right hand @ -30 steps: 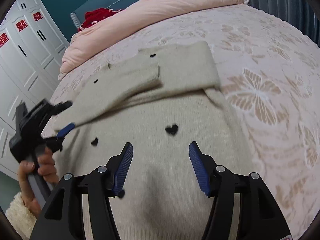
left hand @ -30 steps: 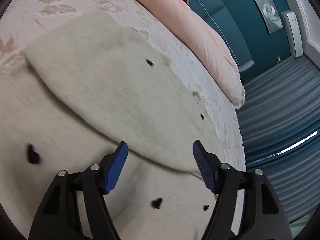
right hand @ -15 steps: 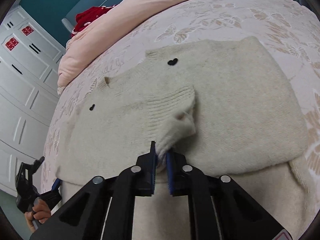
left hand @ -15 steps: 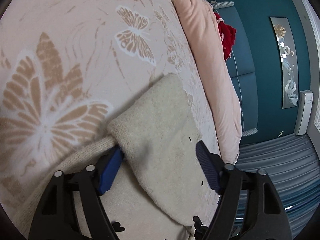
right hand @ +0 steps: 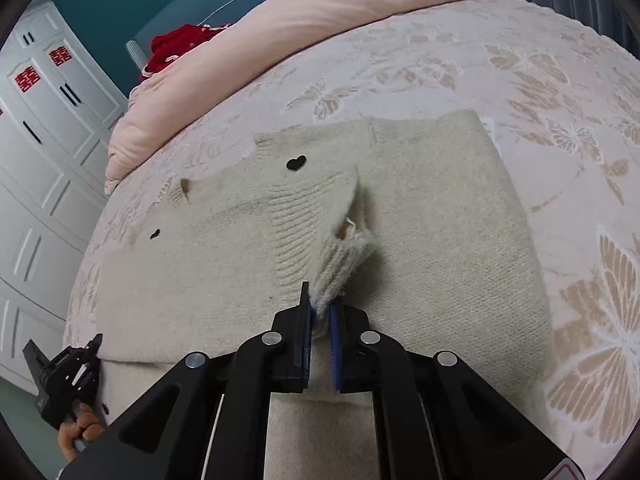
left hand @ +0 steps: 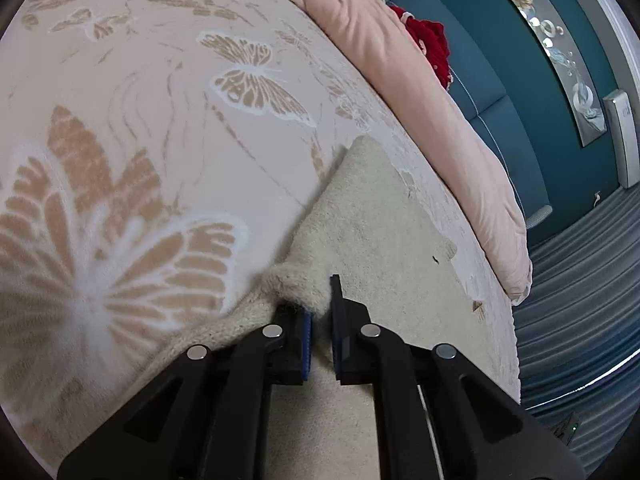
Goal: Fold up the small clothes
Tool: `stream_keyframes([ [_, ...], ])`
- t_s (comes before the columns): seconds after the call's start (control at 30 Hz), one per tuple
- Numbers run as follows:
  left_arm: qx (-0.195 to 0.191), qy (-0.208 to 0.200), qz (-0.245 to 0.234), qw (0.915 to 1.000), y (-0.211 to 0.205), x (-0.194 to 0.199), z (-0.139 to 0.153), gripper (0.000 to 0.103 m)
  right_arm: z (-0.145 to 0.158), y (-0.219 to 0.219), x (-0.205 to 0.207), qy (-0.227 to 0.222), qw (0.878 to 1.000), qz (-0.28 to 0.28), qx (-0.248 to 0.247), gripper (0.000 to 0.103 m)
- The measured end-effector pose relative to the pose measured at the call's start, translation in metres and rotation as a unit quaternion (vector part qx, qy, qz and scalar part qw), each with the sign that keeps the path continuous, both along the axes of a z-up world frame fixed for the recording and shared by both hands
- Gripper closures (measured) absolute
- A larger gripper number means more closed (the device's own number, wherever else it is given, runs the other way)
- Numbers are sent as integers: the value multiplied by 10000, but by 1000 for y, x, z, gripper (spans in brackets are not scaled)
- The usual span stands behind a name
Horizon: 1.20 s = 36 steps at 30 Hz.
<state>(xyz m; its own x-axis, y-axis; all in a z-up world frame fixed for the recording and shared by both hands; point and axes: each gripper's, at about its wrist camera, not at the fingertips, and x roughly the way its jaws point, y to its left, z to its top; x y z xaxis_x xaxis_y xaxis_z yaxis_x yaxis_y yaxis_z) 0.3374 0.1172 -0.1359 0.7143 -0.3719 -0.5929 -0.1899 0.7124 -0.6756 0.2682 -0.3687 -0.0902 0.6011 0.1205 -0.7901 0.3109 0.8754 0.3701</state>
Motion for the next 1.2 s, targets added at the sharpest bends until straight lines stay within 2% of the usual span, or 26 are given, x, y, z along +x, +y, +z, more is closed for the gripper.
stream_keyframes([
  [0.03, 59, -64, -8, 10000, -1, -1, 0, 95, -10, -4, 0, 94, 9999, 42, 29, 96],
  [0.07, 127, -118, -6, 9998, -2, -3, 0, 95, -12, -9, -3, -25, 9998, 26, 218, 96],
  [0.13, 281, -205, 2, 9994, -5, -4, 1, 95, -4, -18, -13, -15, 9989, -243, 397, 93],
  [0.17, 340, -252, 11, 9991, -6, -5, 1, 95, 5, -19, -20, 4, 9984, -509, 265, 88],
  [0.2, 378, -292, 19, 9989, -7, -6, 1, 94, 16, -17, -30, 29, 9963, -850, -106, 78],
  [0.23, 385, -331, 33, 9987, -8, -7, 1, 94, 30, -11, -35, 46, 9925, -1095, -541, 79],
  [0.27, 373, -373, 48, 9986, -8, -7, 0, 94, 42, -1, -34, -138, 9928, -997, -649, 79],
  [0.33, 343, -434, 68, 9984, -8, -8, -1, 94, 61, 32, -17, -442, 9978, -333, -364, 84],
  [0.4, 336, -457, 70, 9984, -8, -9, -1, 94, 70, 91, 23, -408, 9963, 749, -79, 86],
  [0.47, 328, -468, 69, 9983, -8, -9, -1, 94, 65, 159, 69, -275, 9821, 1851, 233, 90],
  [0.53, 313, -494, 68, 9983, -7, -10, -2, 94, 50, 217, 111, -31, 9690, 2464, 185, 92],
  [0.67, 190, -612, 61, 9979, -5, -12, -7, 94, 16, 292, 180, 453, 9585, 2808, -188, 95],
  [0.73, 232, -664, 56, 9975, -6, -13, -7, 94, -1, 315, 208, 679, 9554, 2817, -563, 96],
  [0.77, 262, -681, 52, 9973, -7, -13, -7, 94, -10, 322, 216, 761, 9542, 2803, -713, 102],
  [0.8, 280, -690, 38, 9972, -8, -12, -8, 94, -18, 327, 227, 770, 9538, 2776, -852, 103],
  [0.87, 283, -718, 9, 9970, -9, -11, -9, 94, -20, 329, 238, 700, 9577, 2647, -885, 103],
  [0.93, 270, -740, -14, 9969, -9, -10, -9, 94, -8, 321, 238, 560, 9660, 2432, -670, 103],
  [1.03, 287, -735, -12, 9969, -10, -9, -8, 94, 18, 293, 202, 96, 9708, 2383, -271, 103],
  [1.13, 304, -726, -12, 9969, -10, -9, -8, 94, 21, 226, 147, -14, 9791, 2032, -92, 103],
  [1.2, 329, -712, -13, 9969, -11, -9, -7, 94, 6, 163, 117, 109, 9893, 1449, -150, 103],
])
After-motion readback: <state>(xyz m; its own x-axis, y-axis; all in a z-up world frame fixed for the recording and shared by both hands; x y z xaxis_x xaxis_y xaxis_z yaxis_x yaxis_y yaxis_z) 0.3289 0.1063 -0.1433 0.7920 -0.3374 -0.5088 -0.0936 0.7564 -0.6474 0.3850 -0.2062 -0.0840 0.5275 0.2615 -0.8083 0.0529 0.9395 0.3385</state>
